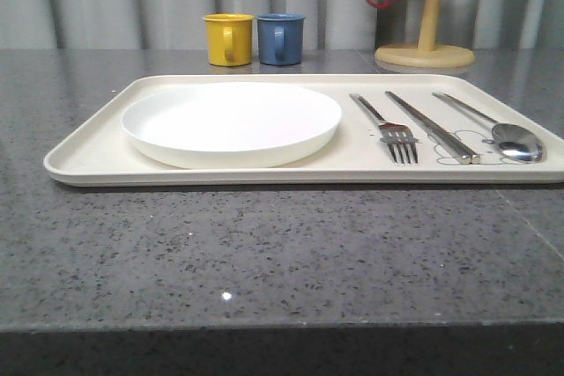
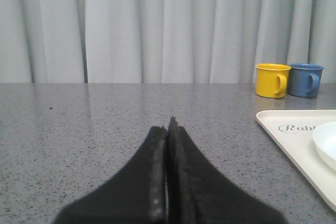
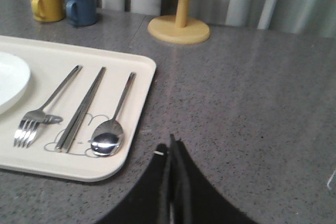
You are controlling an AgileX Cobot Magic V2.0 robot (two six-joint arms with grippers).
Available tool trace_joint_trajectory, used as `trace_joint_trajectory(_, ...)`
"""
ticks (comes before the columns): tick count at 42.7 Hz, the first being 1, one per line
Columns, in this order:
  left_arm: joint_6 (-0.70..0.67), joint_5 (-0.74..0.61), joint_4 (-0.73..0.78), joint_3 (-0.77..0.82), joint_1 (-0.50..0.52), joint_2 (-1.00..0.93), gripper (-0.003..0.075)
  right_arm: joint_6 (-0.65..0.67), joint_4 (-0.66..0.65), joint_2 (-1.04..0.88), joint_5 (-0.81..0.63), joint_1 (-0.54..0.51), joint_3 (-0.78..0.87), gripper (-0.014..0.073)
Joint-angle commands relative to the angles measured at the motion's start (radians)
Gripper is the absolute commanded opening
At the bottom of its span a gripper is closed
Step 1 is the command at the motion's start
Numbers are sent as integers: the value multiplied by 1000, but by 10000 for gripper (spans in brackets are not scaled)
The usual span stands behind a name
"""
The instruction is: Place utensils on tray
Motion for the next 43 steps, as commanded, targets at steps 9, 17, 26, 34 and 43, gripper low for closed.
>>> trace_joint_trajectory(9, -7, -81, -8, 4, -2, -22, -20, -1, 0, -158, -434, -89, 284, -67)
trace_joint_trajectory(17, -7, -81, -8, 4, -2, -22, -20, 0, 0, -193, -485, -102, 335, -67)
trace_joint_trajectory(26, -7, -81, -8, 4, -2, -22, -20, 0, 0, -193, -485, -102, 335, -67)
trace_joint_trajectory(34, -7, -81, -8, 4, -2, -22, -20, 0, 0, -193, -485, -102, 335, -67)
trace_joint_trajectory(43, -7, -81, -8, 4, -2, -22, -20, 11, 49, -193, -486, -102, 335, -67)
